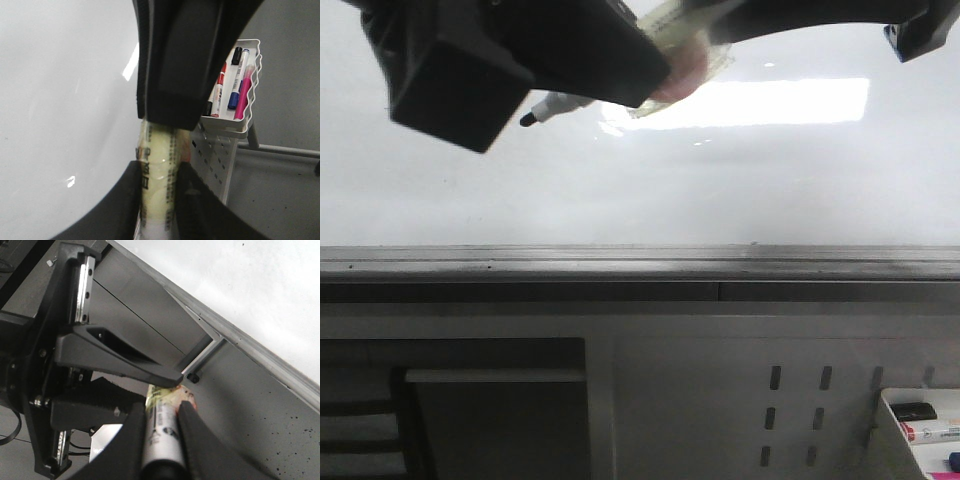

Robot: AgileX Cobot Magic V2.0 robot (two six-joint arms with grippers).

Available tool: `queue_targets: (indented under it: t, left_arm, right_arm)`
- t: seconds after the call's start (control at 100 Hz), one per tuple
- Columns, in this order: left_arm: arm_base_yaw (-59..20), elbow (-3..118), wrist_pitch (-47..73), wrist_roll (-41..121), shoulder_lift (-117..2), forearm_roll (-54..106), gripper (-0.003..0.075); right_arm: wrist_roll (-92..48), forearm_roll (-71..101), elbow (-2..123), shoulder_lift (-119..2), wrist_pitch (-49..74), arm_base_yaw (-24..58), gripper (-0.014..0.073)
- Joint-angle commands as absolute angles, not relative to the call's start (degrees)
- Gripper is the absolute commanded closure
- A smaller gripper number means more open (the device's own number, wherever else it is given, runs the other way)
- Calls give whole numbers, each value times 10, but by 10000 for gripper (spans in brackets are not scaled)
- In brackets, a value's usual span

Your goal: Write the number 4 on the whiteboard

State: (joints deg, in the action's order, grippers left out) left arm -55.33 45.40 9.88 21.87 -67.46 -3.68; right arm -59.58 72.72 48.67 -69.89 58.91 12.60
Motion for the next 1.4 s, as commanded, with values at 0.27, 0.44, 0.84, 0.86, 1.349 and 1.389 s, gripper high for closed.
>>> queue_targets:
  t: [0.27, 0.44, 0.84, 0.86, 1.349, 1.389]
  left_arm:
    - [-459, 485, 115, 212, -595, 42, 166]
    - [-340, 462, 118, 211, -522, 103, 225]
    - [-165, 397, 71, 211, -456, 183, 249]
    - [-164, 397, 68, 211, -456, 183, 249]
    - [-164, 397, 54, 211, -456, 185, 249]
    - [-164, 397, 54, 211, -456, 185, 249]
  right_arm:
    - [-623, 770, 498, -679, 550, 126, 646]
    - [-656, 781, 484, -641, 429, 126, 646]
    - [-842, 931, 493, -684, 359, 126, 646]
    - [-843, 931, 497, -687, 359, 126, 646]
    - [-846, 886, 534, -794, 337, 159, 646]
    - [-846, 880, 534, -797, 340, 172, 646]
